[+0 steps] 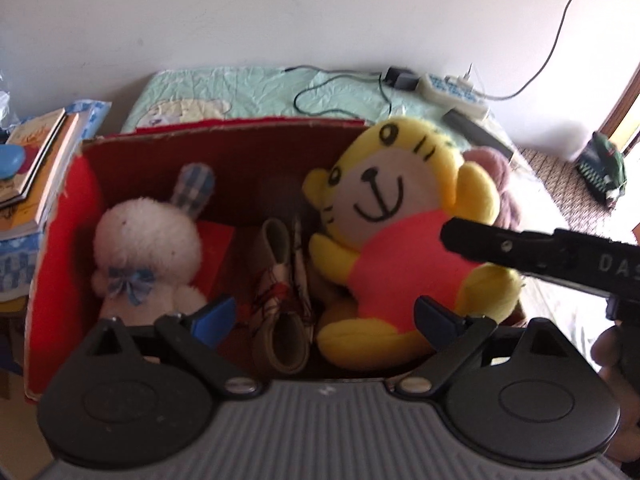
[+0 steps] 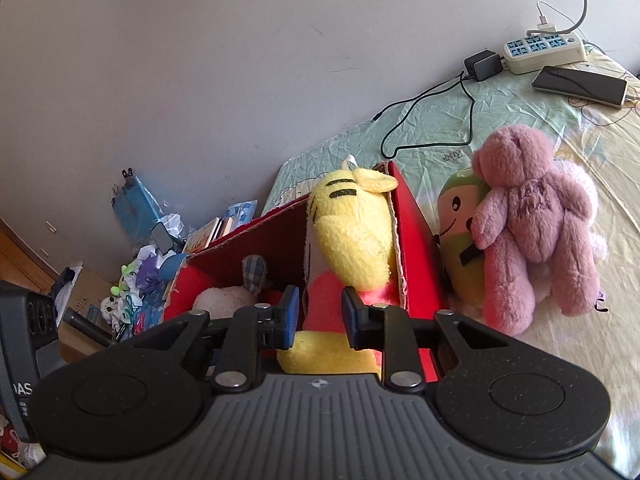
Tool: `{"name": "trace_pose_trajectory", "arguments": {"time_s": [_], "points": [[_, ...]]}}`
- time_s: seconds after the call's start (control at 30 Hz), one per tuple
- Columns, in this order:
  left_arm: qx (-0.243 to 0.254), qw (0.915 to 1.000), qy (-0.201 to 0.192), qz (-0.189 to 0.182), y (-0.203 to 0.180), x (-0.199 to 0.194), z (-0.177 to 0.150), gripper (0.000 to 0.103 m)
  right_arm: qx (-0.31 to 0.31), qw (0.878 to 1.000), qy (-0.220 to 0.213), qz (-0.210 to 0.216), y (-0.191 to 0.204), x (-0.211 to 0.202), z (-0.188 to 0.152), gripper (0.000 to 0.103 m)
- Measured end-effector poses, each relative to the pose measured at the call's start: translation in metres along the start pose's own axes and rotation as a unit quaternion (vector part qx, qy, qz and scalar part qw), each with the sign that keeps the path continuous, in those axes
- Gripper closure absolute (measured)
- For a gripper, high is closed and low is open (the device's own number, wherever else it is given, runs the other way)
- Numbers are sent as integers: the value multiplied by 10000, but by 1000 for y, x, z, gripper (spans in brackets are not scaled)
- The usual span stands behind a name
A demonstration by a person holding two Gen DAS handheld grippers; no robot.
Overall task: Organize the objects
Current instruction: 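Lower the tiger plush into the red box and open the right tool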
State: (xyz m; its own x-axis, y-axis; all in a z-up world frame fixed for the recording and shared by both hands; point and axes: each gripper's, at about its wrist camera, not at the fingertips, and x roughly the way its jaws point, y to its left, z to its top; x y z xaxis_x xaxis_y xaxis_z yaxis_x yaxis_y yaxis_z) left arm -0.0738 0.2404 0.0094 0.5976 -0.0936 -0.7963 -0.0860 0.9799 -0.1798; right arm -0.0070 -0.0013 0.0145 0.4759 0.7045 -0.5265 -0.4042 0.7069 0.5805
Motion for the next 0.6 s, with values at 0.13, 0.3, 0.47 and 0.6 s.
{"name": "trace_pose_trajectory", "arguments": {"time_s": [0.13, 0.3, 0.47, 0.6], "points": [[58, 9998, 114, 176, -5, 5, -1, 8, 22, 10000, -28, -10, -3, 0, -2, 78], [102, 9993, 199, 315, -10, 9, -2, 7, 55, 10000, -37, -10, -6, -1, -6, 78], [191, 9985, 236, 458, -18, 10, -3, 7, -80, 9999, -19, -72, -5, -2, -10, 78], [267, 9976, 191, 603, -24, 11, -4, 1, 4, 10000, -8, -33, -9, -4, -10, 78]]}}
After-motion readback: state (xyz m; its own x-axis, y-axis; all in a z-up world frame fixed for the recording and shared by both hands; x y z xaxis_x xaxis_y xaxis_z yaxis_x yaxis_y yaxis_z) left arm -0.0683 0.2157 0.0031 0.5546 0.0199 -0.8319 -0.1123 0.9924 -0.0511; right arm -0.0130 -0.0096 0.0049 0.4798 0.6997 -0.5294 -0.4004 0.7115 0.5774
